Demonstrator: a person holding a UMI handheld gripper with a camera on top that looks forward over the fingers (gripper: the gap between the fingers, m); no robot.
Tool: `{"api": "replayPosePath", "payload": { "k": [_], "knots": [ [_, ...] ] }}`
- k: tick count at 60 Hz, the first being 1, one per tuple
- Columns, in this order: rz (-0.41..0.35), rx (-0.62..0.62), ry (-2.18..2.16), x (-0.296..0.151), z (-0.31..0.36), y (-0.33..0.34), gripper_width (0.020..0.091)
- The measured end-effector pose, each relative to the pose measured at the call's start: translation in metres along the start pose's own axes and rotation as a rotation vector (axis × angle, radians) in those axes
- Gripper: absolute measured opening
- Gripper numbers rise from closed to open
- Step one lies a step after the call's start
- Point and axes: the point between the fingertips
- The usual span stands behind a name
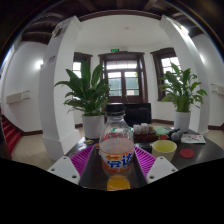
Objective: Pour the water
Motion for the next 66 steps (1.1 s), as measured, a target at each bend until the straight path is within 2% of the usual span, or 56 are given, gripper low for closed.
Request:
{"api": "replayPosePath", "payload": {
  "k": [2,5,8,13,16,20,34,44,60,66],
  "knots": [
    [-0.004,0.015,0.0,0.0,-0.004,-0.002,0.0685],
    [-0.013,0.053,0.007,0.0,-0.013,-0.004,0.0507],
    [-0.027,0.041,0.016,0.0,-0.012,-0.003,0.0504],
    [-0.053,0.029,-0.002,-0.002,-0.012,-0.003,0.0454],
    [-0.066,0.023,0.005,-0.003,-0.011,-0.003,0.0379],
    [-0.06,0.016,0.021,-0.001,-0.009,-0.002,0.0348],
    [-0.061,0.001,-0.026,-0.003,-0.017,-0.008,0.035],
    [-0.014,-0.095,-0.468,-0.019,-0.025,-0.033,0.0358],
    [-0.119,-0.33,-1.289,-0.053,-0.045,-0.062,0.0358],
    [-0.193,-0.401,-1.504,-0.063,-0.064,-0.073,0.0359]
  ]
}}
Point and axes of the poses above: the point between the fingertips, and its own axes, seen from behind it with the camera up: z to the left, x down, y backward, against the way the camera looks, and after that the axes turned 13 degrees about z, right-handed
